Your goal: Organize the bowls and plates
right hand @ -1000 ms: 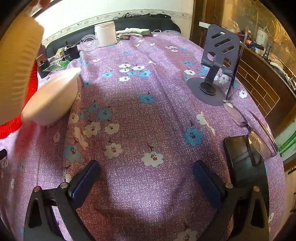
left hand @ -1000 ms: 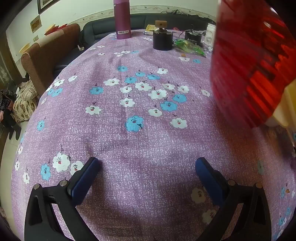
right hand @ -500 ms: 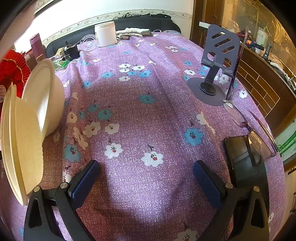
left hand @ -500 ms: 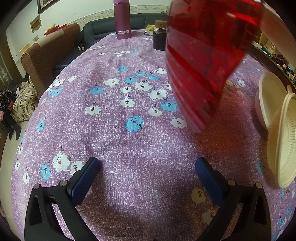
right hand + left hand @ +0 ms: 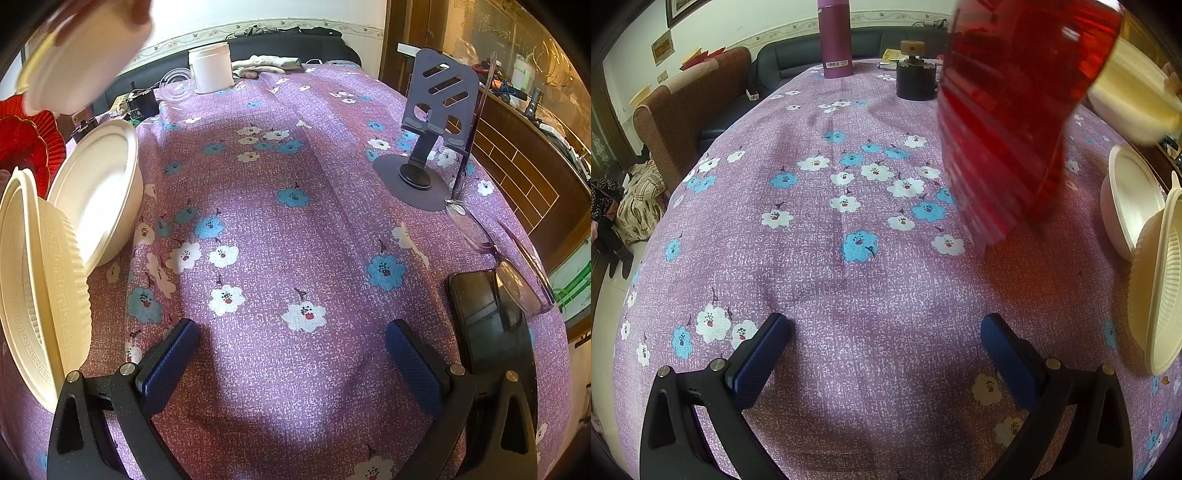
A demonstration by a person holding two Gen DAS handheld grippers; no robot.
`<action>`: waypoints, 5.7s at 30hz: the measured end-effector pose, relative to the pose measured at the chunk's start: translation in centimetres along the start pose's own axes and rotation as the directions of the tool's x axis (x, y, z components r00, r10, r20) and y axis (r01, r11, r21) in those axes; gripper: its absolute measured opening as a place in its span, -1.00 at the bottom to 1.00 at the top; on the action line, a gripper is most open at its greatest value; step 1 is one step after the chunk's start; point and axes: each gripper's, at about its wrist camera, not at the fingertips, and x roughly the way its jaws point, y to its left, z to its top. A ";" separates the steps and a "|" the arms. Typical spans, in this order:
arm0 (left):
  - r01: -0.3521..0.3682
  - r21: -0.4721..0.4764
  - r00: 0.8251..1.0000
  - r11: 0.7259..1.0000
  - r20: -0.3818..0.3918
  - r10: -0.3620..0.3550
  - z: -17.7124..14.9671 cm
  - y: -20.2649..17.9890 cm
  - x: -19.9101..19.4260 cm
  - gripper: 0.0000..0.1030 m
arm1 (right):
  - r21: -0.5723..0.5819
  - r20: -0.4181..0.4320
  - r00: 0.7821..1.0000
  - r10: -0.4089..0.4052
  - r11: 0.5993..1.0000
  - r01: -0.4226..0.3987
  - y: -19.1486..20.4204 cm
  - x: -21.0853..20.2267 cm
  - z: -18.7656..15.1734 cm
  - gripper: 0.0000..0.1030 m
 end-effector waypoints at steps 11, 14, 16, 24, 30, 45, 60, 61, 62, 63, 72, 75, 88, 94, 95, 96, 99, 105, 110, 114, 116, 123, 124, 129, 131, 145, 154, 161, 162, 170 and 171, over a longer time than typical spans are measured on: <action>0.000 0.000 1.000 1.000 0.000 0.000 0.0 0.0 0.0 1.00 | 0.000 0.001 1.000 0.000 1.000 0.000 0.0 -0.1 -0.1 0.98; 0.000 0.000 1.000 1.000 0.000 0.000 0.0 0.0 0.0 1.00 | 0.000 0.000 1.000 0.000 1.000 0.000 0.0 0.0 0.0 0.98; 0.000 0.000 1.000 1.000 0.000 0.000 0.0 0.0 0.0 1.00 | 0.000 0.000 1.000 0.000 1.000 0.000 0.0 0.0 0.0 0.98; 0.000 0.000 1.000 1.000 0.000 0.000 0.0 0.0 0.0 1.00 | 0.000 0.000 1.000 0.000 1.000 0.000 0.1 0.0 0.0 0.98; 0.000 0.000 1.000 1.000 0.000 0.000 0.0 0.0 0.0 1.00 | 0.000 0.000 1.000 0.000 1.000 0.000 0.1 0.0 0.0 0.98; 0.000 0.000 1.000 1.000 0.000 0.000 0.0 0.0 0.0 1.00 | 0.000 0.000 1.000 0.000 1.000 0.000 0.1 0.0 0.0 0.98; 0.000 0.000 1.000 1.000 0.000 0.000 0.0 0.0 0.0 1.00 | 0.000 0.000 1.000 0.000 1.000 0.000 0.1 -0.1 0.0 0.98; 0.000 0.000 1.000 1.000 0.000 0.000 0.0 0.0 0.0 1.00 | 0.000 0.000 1.000 0.000 1.000 0.000 0.1 -0.1 0.0 0.98; 0.000 0.000 1.000 1.000 0.000 0.000 0.0 -0.1 0.0 1.00 | 0.000 0.000 1.000 0.000 1.000 0.000 0.1 -0.1 0.0 0.98; -0.001 0.001 1.000 1.000 -0.001 0.001 0.0 -0.1 0.0 1.00 | 0.000 0.000 1.000 -0.001 1.000 0.001 0.1 -0.1 0.0 0.98; -0.002 -0.001 1.000 1.000 0.000 0.002 0.0 -0.1 0.0 1.00 | 0.000 0.000 1.000 0.000 1.000 0.000 0.1 -0.1 0.0 0.98; -0.005 -0.003 1.000 1.000 -0.002 0.005 -0.1 0.1 -0.1 1.00 | 0.000 0.000 1.000 0.000 1.000 0.000 0.1 -0.1 0.0 0.98; 0.019 -0.027 0.999 0.999 -0.039 -0.020 -2.2 0.4 -3.2 1.00 | -0.059 -0.101 0.994 0.044 0.997 -0.050 -0.6 -2.5 -1.0 0.98; 0.030 -0.080 1.000 0.996 0.010 -0.029 -1.8 2.2 -6.0 1.00 | -0.021 0.007 0.990 0.143 0.990 -0.143 -2.2 -7.6 -0.9 0.98; 0.023 -0.082 1.000 0.996 0.016 -0.022 -1.4 2.4 -6.3 1.00 | -0.008 0.029 0.984 0.175 0.985 -0.175 -2.3 -8.5 -0.6 0.97; 0.012 -0.083 1.000 0.997 0.026 -0.010 -1.1 2.7 -6.8 1.00 | -0.006 0.042 0.979 0.200 0.980 -0.200 -2.0 -9.1 0.0 0.97; 0.008 -0.094 0.999 0.996 0.040 -0.005 0.0 3.8 -7.8 1.00 | -0.051 0.079 0.963 0.259 0.965 -0.256 -0.2 -11.5 1.7 0.97; 0.036 -0.170 0.999 0.985 0.015 -0.034 2.4 7.7 -8.8 1.00 | -0.166 0.039 0.908 0.417 0.899 -0.406 5.8 -14.2 5.2 0.97; 0.035 -0.196 0.999 0.980 -0.015 -0.039 4.3 10.4 -9.2 1.00 | -0.241 -0.052 0.865 0.499 0.834 -0.496 11.3 -14.4 8.3 0.98; 0.036 -0.198 0.997 0.979 -0.056 -0.048 5.9 11.6 -9.0 1.00 | -0.255 -0.151 0.845 0.513 0.806 -0.534 15.5 -12.9 10.9 0.89; 0.053 -0.192 0.996 0.980 -0.062 -0.066 6.6 11.8 -8.8 1.00 | -0.247 -0.193 0.835 0.515 0.798 -0.550 17.3 -11.6 12.2 0.83; 0.054 -0.167 0.994 0.985 -0.082 -0.069 9.0 12.9 -7.6 0.92 | -0.128 -0.308 0.770 0.558 0.778 -0.615 23.0 -6.8 16.2 0.41; 0.054 -0.161 0.993 0.985 -0.095 -0.070 9.3 13.0 -7.2 0.73 | -0.136 -0.317 0.775 0.546 0.783 -0.607 23.9 -6.1 16.6 0.35; 0.063 -0.154 0.987 0.986 -0.139 -0.085 10.4 13.6 -5.1 0.27 | -0.145 -0.359 0.786 0.504 0.802 -0.580 27.0 -3.1 17.6 0.00; 0.047 -0.156 0.986 0.987 -0.149 -0.070 10.6 13.9 -4.3 0.27 | -0.138 -0.371 0.785 0.497 0.806 -0.575 27.9 -1.8 17.8 0.00; 0.034 -0.174 0.978 0.984 -0.197 -0.068 10.5 15.6 -0.5 -0.22 | -0.141 -0.433 0.789 0.435 0.832 -0.536 30.7 3.7 17.4 -0.29; 0.003 -0.153 0.978 0.988 -0.205 -0.035 10.0 15.2 1.0 -0.61 | -0.150 -0.431 0.797 0.423 0.837 -0.526 31.6 4.8 16.8 -0.31; -0.014 -0.113 0.982 0.993 -0.190 -0.008 9.9 14.0 0.9 -0.66 | -0.220 -0.435 0.811 0.393 0.826 -0.518 33.5 4.9 15.6 -0.56; -0.019 -0.108 0.982 0.994 -0.190 -0.001 9.9 13.9 0.9 -0.66 | -0.228 -0.431 0.814 0.389 0.826 -0.515 33.6 4.8 15.5 -0.56; -0.037 -0.120 0.986 0.992 -0.166 0.017 9.7 14.5 -0.5 -0.65 | -0.217 -0.419 0.812 0.406 0.824 -0.524 33.8 3.7 14.8 -0.56; -0.042 -0.120 0.986 0.992 -0.163 0.022 9.6 14.5 -0.7 -0.65 | -0.218 -0.419 0.810 0.410 0.821 -0.528 33.8 3.5 14.7 -0.56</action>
